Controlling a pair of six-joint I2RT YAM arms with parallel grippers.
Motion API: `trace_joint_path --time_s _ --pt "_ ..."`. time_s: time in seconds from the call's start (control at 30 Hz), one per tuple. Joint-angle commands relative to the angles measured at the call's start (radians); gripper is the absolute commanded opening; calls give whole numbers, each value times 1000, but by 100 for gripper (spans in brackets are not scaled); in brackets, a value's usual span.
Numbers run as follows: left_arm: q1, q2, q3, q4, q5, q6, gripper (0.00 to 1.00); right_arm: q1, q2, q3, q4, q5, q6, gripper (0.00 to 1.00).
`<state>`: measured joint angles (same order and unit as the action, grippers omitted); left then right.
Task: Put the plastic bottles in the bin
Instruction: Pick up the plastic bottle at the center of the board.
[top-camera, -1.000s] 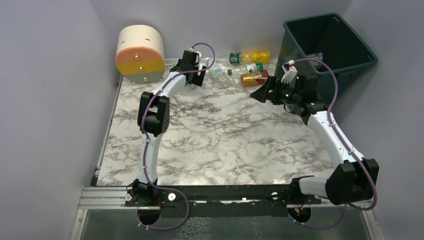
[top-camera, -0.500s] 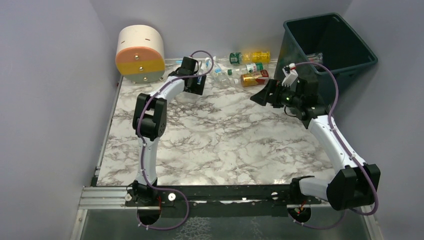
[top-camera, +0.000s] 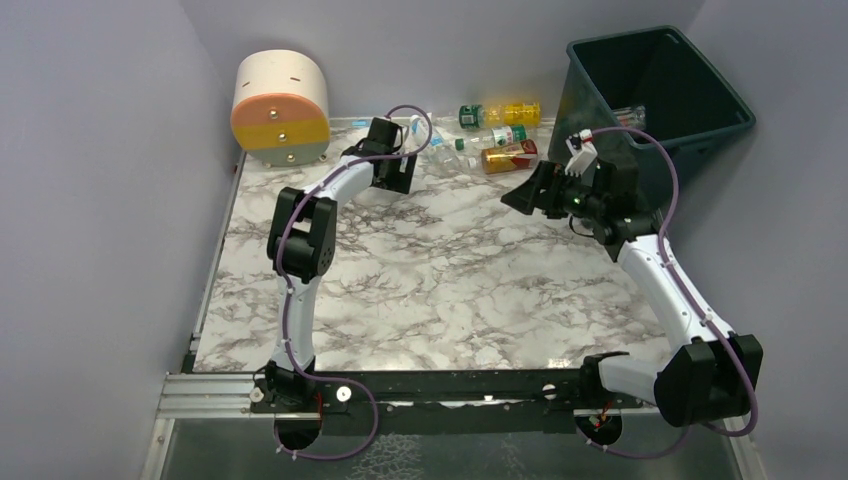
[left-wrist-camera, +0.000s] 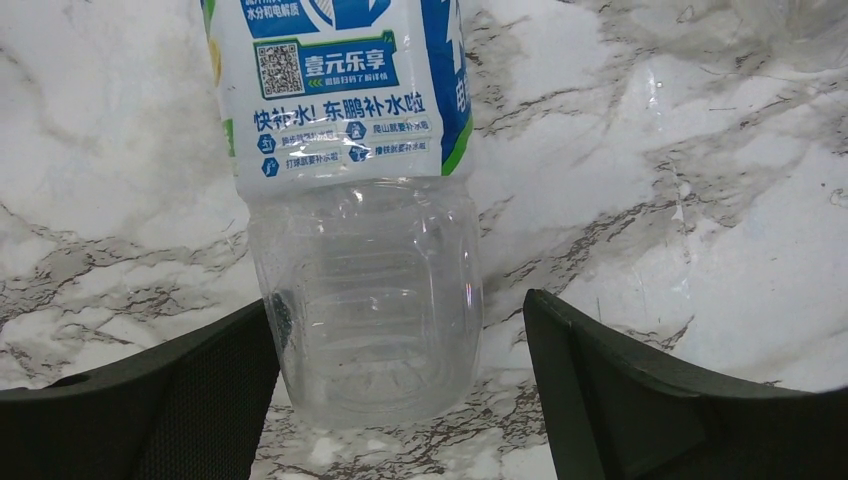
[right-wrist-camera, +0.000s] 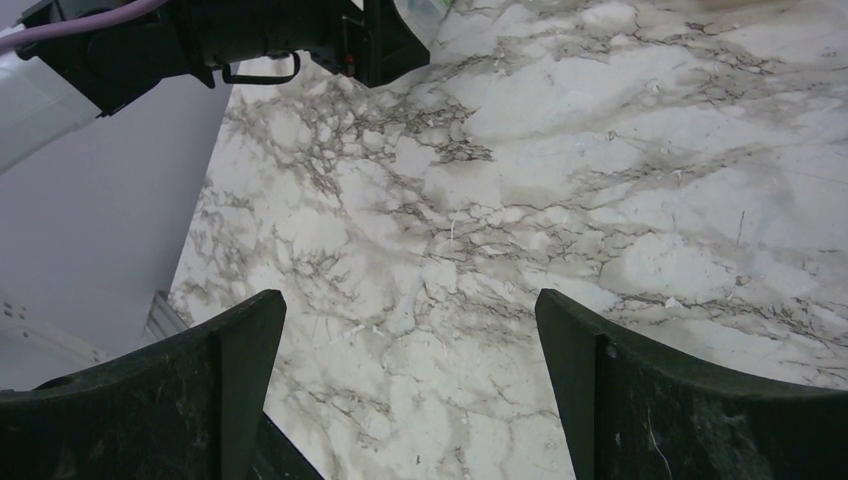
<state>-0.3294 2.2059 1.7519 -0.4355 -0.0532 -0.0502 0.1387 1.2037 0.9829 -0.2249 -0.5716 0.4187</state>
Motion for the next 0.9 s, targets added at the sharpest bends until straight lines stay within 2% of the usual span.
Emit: trace_joint_path --time_s 0.0,0.2,0.7,0.87 --pt "-1 -21 16 26 -8 -17 90 10 -17 -18 27 -20 5 98" --pt "-1 -5 33 25 -12 -33 87 10 -13 -20 27 -20 6 98" --pt "-2 -31 20 25 -37 -52 60 15 1 -23 35 -21 8 98" --pt "-1 -66 -2 25 -51 -68 58 15 2 -21 35 -21 8 98"
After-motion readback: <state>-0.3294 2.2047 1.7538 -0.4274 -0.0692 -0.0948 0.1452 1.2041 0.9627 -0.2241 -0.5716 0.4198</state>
